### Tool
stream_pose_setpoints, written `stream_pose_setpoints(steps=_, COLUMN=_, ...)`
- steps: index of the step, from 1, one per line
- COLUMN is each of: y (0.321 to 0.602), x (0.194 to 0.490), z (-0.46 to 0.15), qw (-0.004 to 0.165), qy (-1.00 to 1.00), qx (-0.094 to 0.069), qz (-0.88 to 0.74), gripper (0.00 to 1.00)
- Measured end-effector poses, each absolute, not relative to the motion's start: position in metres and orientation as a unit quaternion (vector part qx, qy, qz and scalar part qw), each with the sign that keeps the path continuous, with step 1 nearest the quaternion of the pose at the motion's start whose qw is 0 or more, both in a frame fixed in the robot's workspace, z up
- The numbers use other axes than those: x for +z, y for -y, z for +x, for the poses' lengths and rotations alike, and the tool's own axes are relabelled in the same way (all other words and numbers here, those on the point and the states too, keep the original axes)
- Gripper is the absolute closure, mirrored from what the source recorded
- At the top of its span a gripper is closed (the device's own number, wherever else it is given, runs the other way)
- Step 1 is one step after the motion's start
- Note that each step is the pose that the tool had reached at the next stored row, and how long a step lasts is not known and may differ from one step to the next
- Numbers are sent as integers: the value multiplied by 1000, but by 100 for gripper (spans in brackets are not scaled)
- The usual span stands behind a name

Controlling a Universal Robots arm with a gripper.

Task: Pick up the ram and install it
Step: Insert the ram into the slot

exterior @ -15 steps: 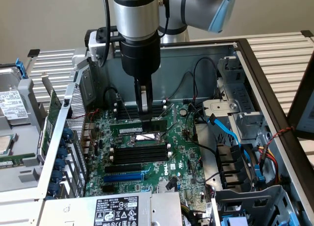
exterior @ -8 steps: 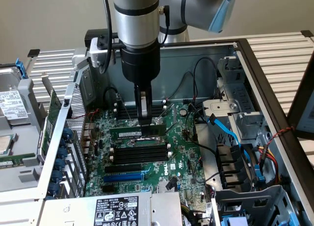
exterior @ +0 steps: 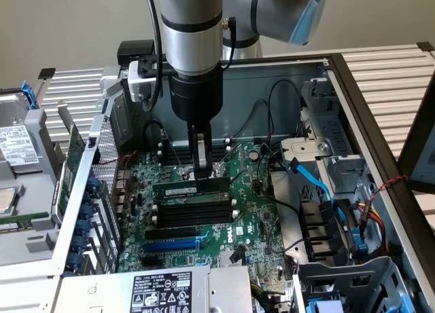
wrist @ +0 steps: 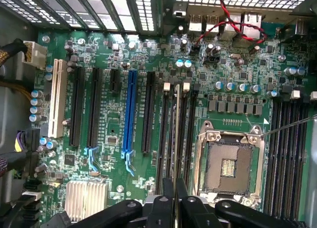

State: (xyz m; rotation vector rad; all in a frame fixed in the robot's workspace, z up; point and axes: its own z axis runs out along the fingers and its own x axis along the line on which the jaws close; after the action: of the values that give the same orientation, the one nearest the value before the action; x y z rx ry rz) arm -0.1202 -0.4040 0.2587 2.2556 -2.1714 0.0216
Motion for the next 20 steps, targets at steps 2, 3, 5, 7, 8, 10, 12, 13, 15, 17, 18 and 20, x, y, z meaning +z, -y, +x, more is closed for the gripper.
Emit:
stream_pose_setpoints(steps=2, y=404, x=255, z=-120, qw=5, qy=693, qx=7, qz=721, gripper=87)
stream_pose_setpoints(steps=3, y=404, x=253, z=-120, qw=5, qy=693, qx=7, qz=721, gripper=87)
stream_pose_setpoints(steps=5, y=404, x=250, z=-120, qw=5, qy=691, qx=7, qz=723, gripper=87)
stream_pose_setpoints(steps=7, y=407, x=247, z=-118, qw=5, qy=685, qx=7, qz=729, gripper=87)
stream_pose_setpoints(steps=8, y=409, x=247, z=-118, qw=5, qy=685, qx=7, qz=729, gripper=87)
stream_pose_setpoints(steps=10, y=410, x=246, z=-118, qw=5, qy=685, qx=7, qz=729, gripper=87)
stream_pose_setpoints(steps=12, y=410, x=246, z=-117, qw=5, qy=686, qx=6, qz=728, gripper=87)
stream_pose_setpoints(steps=13, y=410, x=246, z=-117, qw=5, qy=687, qx=6, qz=727, gripper=87)
stream_pose_setpoints(steps=15, y=410, x=245, z=-117, qw=4, qy=689, qx=6, qz=725, gripper=87)
stream_pose_setpoints(steps=17, y=410, x=244, z=-117, qw=4, qy=691, qx=6, qz=722, gripper=87)
stream_pose_setpoints(steps=18, y=410, x=244, z=-117, qw=4, qy=693, qx=5, qz=721, gripper=87)
stream_pose_setpoints(steps=20, y=411, x=244, z=-117, qw=4, qy=696, qx=5, qz=718, gripper=87)
